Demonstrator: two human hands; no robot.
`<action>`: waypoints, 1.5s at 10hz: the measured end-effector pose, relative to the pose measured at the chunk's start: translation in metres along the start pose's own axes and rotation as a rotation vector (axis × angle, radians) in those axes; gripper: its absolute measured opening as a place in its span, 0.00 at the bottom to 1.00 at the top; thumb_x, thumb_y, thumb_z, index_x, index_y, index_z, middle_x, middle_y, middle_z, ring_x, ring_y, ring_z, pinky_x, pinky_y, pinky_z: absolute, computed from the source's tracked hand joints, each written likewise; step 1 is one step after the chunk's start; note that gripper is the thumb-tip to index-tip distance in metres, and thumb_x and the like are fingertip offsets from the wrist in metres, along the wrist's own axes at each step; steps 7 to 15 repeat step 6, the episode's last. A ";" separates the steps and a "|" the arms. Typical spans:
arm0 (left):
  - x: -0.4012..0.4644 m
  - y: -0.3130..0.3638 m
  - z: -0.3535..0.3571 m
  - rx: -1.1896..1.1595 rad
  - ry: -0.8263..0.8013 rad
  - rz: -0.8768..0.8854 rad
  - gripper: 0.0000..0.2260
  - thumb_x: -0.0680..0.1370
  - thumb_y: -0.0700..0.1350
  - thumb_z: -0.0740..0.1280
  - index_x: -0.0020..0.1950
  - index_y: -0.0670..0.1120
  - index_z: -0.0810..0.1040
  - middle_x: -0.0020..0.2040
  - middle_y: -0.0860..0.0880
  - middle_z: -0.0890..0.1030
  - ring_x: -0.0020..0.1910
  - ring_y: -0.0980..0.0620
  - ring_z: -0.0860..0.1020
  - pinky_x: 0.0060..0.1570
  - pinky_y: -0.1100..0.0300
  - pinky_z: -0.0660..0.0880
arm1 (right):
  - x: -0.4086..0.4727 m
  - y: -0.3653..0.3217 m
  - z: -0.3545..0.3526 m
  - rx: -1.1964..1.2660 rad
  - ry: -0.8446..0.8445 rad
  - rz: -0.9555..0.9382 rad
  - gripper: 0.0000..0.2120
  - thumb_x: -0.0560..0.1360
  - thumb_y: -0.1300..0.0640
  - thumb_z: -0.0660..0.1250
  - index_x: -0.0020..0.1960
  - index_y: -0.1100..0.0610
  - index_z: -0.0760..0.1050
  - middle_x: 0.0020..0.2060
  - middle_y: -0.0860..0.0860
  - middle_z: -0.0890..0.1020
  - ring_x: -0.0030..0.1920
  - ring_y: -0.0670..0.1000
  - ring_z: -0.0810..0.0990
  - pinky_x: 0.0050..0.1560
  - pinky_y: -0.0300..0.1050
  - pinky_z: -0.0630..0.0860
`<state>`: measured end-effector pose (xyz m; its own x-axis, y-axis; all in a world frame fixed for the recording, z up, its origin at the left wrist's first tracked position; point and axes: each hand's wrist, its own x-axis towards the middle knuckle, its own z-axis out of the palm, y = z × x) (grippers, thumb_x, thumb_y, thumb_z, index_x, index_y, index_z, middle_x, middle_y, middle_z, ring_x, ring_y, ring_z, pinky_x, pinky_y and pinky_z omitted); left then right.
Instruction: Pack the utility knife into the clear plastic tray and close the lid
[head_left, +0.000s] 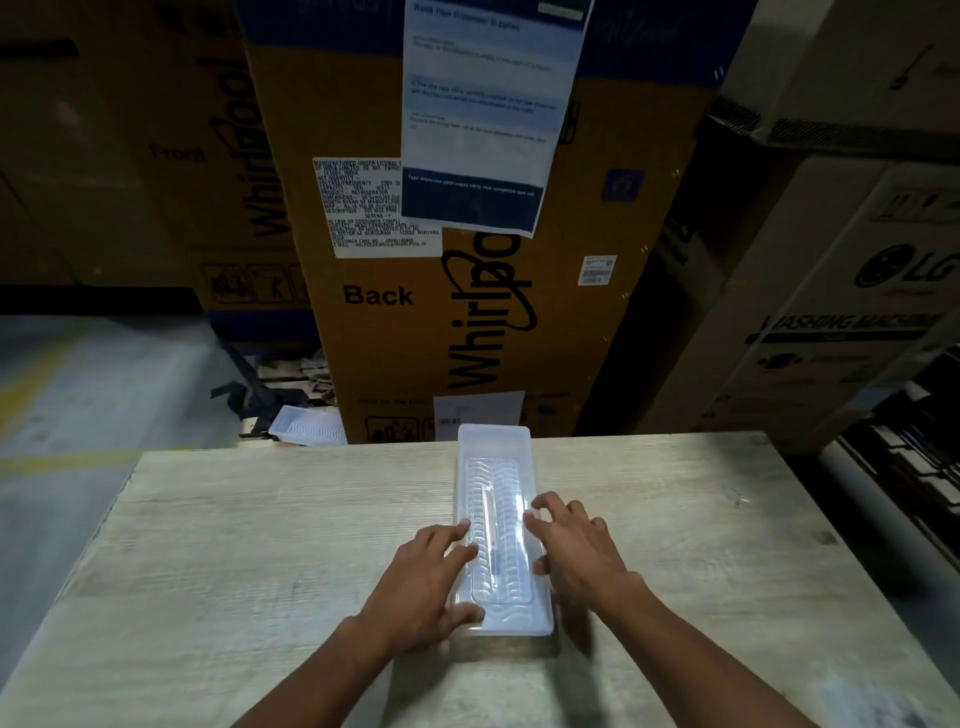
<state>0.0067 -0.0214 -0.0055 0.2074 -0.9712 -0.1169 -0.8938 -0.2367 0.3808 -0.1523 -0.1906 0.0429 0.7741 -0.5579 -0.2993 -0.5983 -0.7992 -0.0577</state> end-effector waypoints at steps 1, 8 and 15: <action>-0.003 -0.006 0.000 0.006 -0.087 -0.024 0.38 0.71 0.68 0.65 0.79 0.59 0.58 0.83 0.60 0.48 0.80 0.47 0.54 0.74 0.44 0.61 | -0.002 0.000 0.000 0.017 0.003 0.012 0.33 0.76 0.53 0.72 0.77 0.49 0.62 0.78 0.51 0.61 0.74 0.58 0.65 0.70 0.61 0.66; -0.010 0.033 -0.037 0.037 0.178 -0.171 0.25 0.83 0.59 0.54 0.79 0.52 0.62 0.83 0.50 0.55 0.83 0.43 0.50 0.79 0.41 0.50 | -0.024 -0.005 -0.014 0.320 0.247 0.133 0.29 0.82 0.46 0.61 0.79 0.51 0.56 0.80 0.51 0.60 0.78 0.56 0.63 0.75 0.58 0.64; -0.010 0.033 -0.037 0.037 0.178 -0.171 0.25 0.83 0.59 0.54 0.79 0.52 0.62 0.83 0.50 0.55 0.83 0.43 0.50 0.79 0.41 0.50 | -0.024 -0.005 -0.014 0.320 0.247 0.133 0.29 0.82 0.46 0.61 0.79 0.51 0.56 0.80 0.51 0.60 0.78 0.56 0.63 0.75 0.58 0.64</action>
